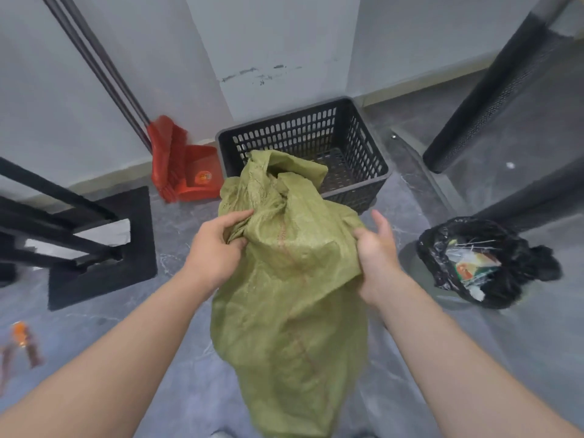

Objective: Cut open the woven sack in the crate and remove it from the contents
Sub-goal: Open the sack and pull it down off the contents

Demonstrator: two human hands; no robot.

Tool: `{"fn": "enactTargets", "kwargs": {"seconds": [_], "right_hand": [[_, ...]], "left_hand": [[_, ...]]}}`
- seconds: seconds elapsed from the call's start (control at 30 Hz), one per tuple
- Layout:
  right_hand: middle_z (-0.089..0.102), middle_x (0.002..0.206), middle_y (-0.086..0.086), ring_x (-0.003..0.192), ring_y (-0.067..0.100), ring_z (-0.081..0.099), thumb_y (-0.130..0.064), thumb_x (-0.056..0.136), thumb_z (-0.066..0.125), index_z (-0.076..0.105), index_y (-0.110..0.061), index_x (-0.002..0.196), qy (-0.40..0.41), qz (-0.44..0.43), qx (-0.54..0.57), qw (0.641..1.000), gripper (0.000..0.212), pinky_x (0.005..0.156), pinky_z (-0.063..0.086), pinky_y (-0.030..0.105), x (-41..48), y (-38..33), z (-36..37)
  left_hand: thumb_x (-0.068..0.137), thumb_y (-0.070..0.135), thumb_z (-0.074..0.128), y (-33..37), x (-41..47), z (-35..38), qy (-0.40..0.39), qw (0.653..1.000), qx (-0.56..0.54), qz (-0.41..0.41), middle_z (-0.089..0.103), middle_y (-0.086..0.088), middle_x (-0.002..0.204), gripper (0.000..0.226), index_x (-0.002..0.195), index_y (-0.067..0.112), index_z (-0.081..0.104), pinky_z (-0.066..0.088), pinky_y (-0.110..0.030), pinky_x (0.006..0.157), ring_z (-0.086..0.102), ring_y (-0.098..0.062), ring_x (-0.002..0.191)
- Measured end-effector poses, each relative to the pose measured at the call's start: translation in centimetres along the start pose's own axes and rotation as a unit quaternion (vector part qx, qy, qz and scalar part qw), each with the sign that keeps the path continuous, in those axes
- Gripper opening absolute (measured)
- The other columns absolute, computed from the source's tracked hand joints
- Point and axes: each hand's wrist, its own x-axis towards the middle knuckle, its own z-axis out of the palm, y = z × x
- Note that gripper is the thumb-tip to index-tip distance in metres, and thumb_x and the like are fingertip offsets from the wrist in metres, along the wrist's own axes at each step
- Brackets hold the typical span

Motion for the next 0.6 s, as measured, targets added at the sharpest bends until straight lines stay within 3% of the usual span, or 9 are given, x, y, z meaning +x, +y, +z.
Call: {"fn": "enactTargets", "kwargs": {"seconds": [0.03,0.1,0.2,0.37,0.47,0.6], "right_hand": [[0.067,0.098,-0.001,0.065,0.018,0.068,-0.007,0.102,0.047,0.056,-0.035,0.134,-0.027,0.005,0.016,0.999,0.044,0.055,0.058,0.032,-0.8,-1.5,-0.1],[0.067,0.082,0.003,0.039,0.010,0.048,-0.005,0.101,0.050,0.068,-0.022,0.126,-0.040,0.022,0.013,0.999,0.035,0.032,0.034,0.021,-2.1,-4.4,-0.2],[0.062,0.061,0.000,0.033,0.008,0.039,-0.008,0.099,0.059,0.073,-0.008,0.118,-0.020,0.036,0.028,0.999,0.023,0.027,0.022,0.019,-2.3,-8.1,0.6],[0.060,0.076,0.010,0.039,0.010,0.038,-0.001,0.100,0.055,0.073,0.004,0.111,-0.019,0.053,0.054,0.997,0.022,0.028,0.023,0.020,0.7,-14.2,4.5],[0.059,0.071,0.011,0.040,0.009,0.047,0.004,0.102,0.050,0.068,0.009,0.098,-0.032,0.058,0.113,0.991,0.019,0.033,0.036,0.020,3.7,-17.2,7.2],[0.070,0.096,0.018,0.068,0.017,0.065,0.002,0.105,0.046,0.058,0.017,0.127,-0.079,0.070,0.180,0.978,0.029,0.056,0.057,0.026,7.7,-19.8,11.1]], "left_hand": [[0.095,-0.007,0.062,1.2,0.1,-0.1,-0.001,1.000,0.008,-0.002,0.067,0.013,0.131,0.055,0.129,0.034,0.072,0.053,-0.054,0.104,0.066,-0.024,0.123],[0.094,-0.006,0.061,3.9,0.5,-0.3,-0.006,0.999,0.027,-0.020,0.070,0.012,0.130,0.052,0.126,0.034,0.074,0.054,-0.052,0.103,0.066,-0.020,0.122],[0.095,-0.003,0.060,6.8,2.5,-0.8,-0.028,0.998,0.033,-0.049,0.073,0.009,0.126,0.049,0.122,0.034,0.076,0.056,-0.046,0.102,0.067,-0.019,0.119],[0.094,-0.003,0.058,9.9,9.2,-0.8,-0.071,0.993,0.029,-0.089,0.078,0.011,0.112,0.046,0.114,0.033,0.079,0.059,-0.046,0.096,0.072,-0.018,0.110],[0.096,-0.007,0.057,11.4,14.6,-0.6,-0.090,0.990,0.001,-0.104,0.078,0.007,0.104,0.045,0.110,0.029,0.080,0.063,-0.043,0.084,0.074,-0.023,0.102],[0.095,-0.009,0.057,12.7,20.7,-0.4,-0.100,0.987,-0.032,-0.125,0.078,0.007,0.091,0.051,0.096,0.038,0.079,0.057,-0.025,0.059,0.074,-0.021,0.085]]}}
